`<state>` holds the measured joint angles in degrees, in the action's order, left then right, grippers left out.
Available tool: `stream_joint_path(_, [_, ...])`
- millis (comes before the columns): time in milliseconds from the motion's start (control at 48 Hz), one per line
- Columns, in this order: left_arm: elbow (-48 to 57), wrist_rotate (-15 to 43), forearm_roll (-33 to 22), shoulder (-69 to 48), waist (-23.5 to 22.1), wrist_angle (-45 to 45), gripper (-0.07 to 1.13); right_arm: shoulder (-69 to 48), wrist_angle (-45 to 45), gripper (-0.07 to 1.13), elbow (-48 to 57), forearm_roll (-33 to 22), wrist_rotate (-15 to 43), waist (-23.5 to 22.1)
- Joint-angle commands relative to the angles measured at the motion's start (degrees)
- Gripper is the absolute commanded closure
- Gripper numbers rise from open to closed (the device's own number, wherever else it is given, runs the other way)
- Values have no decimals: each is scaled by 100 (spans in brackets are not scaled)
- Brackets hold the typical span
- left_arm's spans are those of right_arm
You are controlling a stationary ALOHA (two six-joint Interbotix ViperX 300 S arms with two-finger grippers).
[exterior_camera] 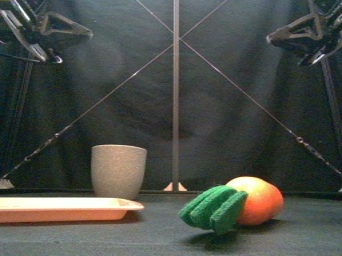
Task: Pick the carrot then place it on the pink plate
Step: Pick the carrot
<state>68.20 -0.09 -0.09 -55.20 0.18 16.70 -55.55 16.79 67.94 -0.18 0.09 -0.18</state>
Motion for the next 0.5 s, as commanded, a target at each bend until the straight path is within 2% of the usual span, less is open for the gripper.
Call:
stream_joint_path(21, [-18, 0, -88, 9, 88, 105, 110, 176, -26, 107, -79, 0, 9, 0])
stream_joint_path(188, [18, 9, -149, 0, 114, 114, 110, 826, -290, 102, -281, 0, 97, 114])
stream_joint_path(500, [79, 9, -141, 0, 114, 158, 109, 2522, -923, 100, -1037, 0, 123, 1107])
